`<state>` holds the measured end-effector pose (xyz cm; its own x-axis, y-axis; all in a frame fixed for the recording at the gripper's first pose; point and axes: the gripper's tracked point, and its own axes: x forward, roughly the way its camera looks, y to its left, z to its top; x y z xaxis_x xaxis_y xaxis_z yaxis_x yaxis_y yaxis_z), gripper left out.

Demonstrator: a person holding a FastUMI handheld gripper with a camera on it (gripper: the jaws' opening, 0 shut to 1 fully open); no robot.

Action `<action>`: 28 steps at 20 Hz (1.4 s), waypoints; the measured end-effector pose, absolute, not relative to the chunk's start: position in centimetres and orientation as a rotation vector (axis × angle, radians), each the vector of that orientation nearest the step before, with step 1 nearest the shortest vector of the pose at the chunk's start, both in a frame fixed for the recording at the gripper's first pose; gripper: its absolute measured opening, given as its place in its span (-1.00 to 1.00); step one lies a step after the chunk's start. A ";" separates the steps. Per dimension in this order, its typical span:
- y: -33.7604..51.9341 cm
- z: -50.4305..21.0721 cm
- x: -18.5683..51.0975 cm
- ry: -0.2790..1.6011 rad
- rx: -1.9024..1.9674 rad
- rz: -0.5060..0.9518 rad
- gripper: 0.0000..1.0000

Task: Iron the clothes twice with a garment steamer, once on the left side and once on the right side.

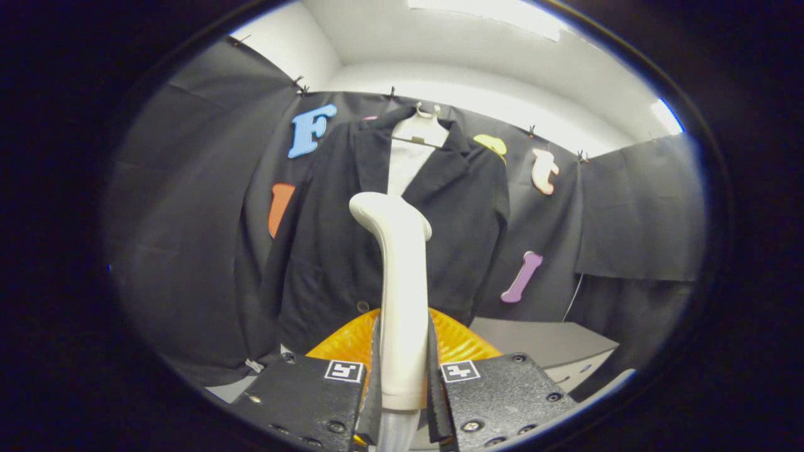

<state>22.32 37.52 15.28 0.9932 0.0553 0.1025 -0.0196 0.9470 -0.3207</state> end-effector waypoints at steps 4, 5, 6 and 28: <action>40.5 20.5 24.2 -0.233 -0.350 0.040 -0.36; 41.1 21.6 24.7 -0.251 -0.361 0.038 -0.36; 41.3 22.9 25.2 -0.271 -0.373 0.040 -0.36; 45.1 25.0 31.9 -0.317 -0.495 -0.029 -0.36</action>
